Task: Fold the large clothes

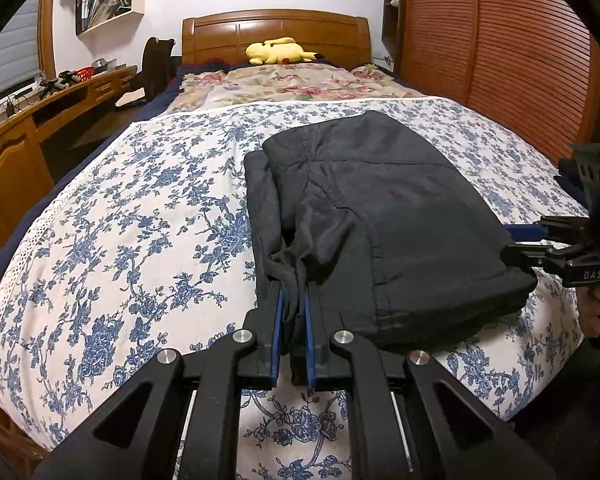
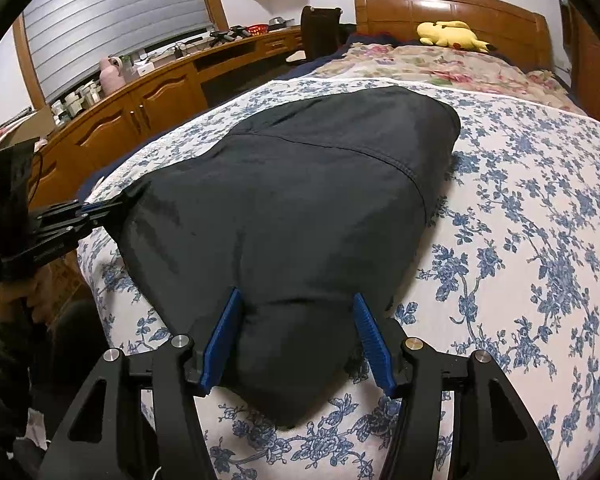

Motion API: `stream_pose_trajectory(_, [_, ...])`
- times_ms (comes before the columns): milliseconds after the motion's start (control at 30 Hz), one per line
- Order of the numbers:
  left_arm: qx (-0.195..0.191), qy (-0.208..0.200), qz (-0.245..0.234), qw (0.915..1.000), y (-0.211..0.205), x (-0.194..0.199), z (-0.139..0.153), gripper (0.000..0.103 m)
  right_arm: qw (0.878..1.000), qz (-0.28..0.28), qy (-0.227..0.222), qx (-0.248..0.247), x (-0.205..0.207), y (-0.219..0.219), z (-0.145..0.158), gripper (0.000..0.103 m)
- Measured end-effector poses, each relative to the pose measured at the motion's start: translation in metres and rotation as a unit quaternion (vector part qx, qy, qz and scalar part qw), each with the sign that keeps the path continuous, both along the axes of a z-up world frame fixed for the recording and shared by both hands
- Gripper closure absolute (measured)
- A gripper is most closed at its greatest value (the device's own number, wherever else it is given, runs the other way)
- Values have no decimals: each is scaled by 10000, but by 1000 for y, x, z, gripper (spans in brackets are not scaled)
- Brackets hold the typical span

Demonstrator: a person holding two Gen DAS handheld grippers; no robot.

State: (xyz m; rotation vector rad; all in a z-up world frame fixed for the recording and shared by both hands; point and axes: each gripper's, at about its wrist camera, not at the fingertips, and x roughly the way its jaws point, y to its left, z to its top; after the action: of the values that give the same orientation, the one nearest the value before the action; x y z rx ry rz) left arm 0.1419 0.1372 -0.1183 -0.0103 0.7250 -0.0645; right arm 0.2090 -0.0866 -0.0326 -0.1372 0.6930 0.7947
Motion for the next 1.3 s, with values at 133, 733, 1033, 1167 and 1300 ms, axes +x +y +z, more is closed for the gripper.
stream_pose_trajectory(133, [27, 30, 30, 10000, -1, 0, 0, 93, 10000, 40, -37, 42, -2, -1, -1, 43])
stream_pose_trajectory(733, [22, 166, 409, 9990, 10, -11, 12, 63, 9972, -223, -690, -207, 91, 27, 39, 41])
stream_pose_trajectory(1033, [-11, 554, 592, 9967, 15, -16, -12, 46, 9940, -465, -712, -684, 162, 72, 19, 32])
stream_pose_trajectory(1167, [-35, 711, 564, 9959, 10, -10, -23, 39, 9935, -489, -834, -606, 171, 75, 2, 18])
stream_pose_trajectory(1300, [-49, 810, 573, 9951, 7, -1, -32, 34, 9957, -416, -601, -563, 181, 74, -14, 12])
